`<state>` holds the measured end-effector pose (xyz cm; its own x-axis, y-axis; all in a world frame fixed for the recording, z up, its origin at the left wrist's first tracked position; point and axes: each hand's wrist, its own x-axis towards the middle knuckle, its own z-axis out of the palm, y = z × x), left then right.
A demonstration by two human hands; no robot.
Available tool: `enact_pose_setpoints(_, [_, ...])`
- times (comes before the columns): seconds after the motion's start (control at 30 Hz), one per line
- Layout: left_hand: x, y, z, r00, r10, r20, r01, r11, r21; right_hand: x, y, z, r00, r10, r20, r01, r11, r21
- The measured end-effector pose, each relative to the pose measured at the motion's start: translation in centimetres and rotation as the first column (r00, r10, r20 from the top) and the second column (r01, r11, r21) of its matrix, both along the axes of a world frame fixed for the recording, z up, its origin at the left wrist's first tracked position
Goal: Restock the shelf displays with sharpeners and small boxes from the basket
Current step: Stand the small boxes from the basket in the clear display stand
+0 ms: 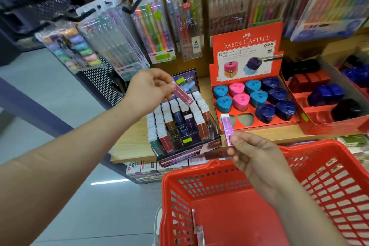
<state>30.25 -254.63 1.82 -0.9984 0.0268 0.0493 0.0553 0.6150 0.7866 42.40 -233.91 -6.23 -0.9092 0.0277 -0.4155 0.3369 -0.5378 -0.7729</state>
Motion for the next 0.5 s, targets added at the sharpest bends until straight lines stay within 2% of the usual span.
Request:
enact_pose_setpoints(0.17, [-0.1,-1.4,-1.1,1.0,0.01,-0.022,-0.013,0.993,-0.113,0.2,-0.4,-0.3,1.0,0.013,-0.01,-0.013,1.0,0.004])
enact_pose_setpoints(0.4, [0.3,-0.7,-2.6,0.996,-0.084,-0.043,0.071,0.965,-0.254,-0.2,-0.9,-0.2,0.999,0.037,-0.018,-0.037,0.999,0.032])
enact_pose_setpoints(0.5, [0.7,-0.6,-3.1,0.987,-0.15,-0.052,0.128,0.946,-0.296,-0.5,-1.2,0.0,0.997,0.033,-0.071,-0.027,0.996,0.087])
